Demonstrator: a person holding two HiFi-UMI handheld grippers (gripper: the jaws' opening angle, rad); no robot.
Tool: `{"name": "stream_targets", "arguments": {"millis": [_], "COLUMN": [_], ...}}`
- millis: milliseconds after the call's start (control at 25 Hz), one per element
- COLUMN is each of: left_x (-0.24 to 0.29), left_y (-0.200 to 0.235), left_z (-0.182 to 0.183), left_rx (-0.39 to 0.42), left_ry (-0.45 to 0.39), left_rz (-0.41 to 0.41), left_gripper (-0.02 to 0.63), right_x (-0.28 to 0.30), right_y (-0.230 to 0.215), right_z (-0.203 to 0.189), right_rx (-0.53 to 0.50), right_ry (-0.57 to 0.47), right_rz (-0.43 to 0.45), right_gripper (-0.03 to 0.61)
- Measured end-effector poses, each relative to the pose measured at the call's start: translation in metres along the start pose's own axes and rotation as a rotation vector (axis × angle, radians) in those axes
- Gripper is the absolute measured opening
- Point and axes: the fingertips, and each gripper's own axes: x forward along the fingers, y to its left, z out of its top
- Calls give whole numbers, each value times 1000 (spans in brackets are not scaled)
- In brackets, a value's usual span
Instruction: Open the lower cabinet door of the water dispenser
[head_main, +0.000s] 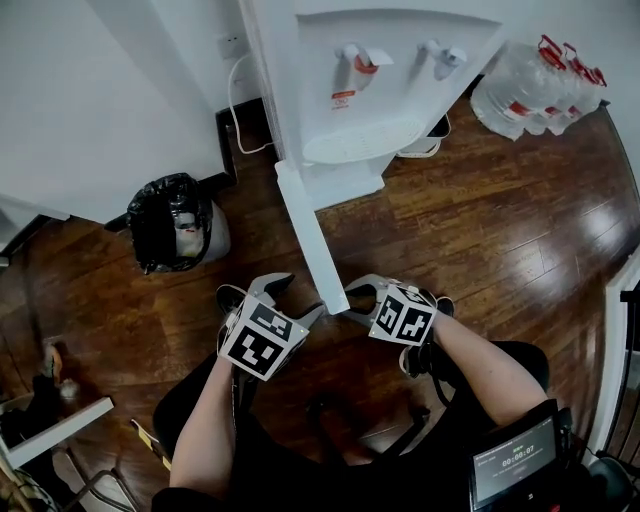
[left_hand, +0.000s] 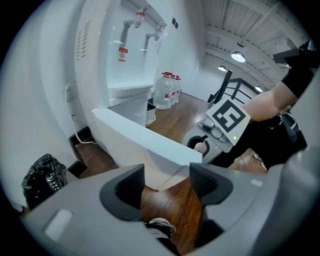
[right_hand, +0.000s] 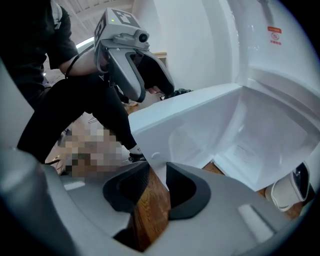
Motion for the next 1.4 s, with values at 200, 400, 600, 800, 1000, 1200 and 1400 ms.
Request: {"name": "stream_targets", "arguments": {"millis": [200, 400, 600, 800, 1000, 1200, 1400], "left_x": [-23, -57, -68, -84, -112, -124, -138], "left_y": [49, 77, 93, 108, 121, 127, 142], "left_z": [-1, 19, 9, 4, 16, 19, 17], "left_rx": [-83, -244, -309, -387, -400, -407, -385], "left_ry": [-82, -247, -285, -341, -414, -450, -464], "left_rz": [186, 265, 316, 330, 380, 408, 481], "left_gripper": [274, 249, 249, 233, 224, 224, 219], "right_x": [15, 37, 52, 71, 92, 112, 131], "right_y": [10, 23, 26, 32, 32, 29, 22], "right_z": [18, 35, 54, 77, 103, 129, 155], "right_rx": [0, 38, 32, 51, 47, 52, 79], "right_ry": [-10, -52, -58, -72, -84, -109, -139], "right_rz": [28, 65, 88, 115, 102, 80, 66], "right_gripper": [107, 100, 97, 97, 87, 87, 87]}}
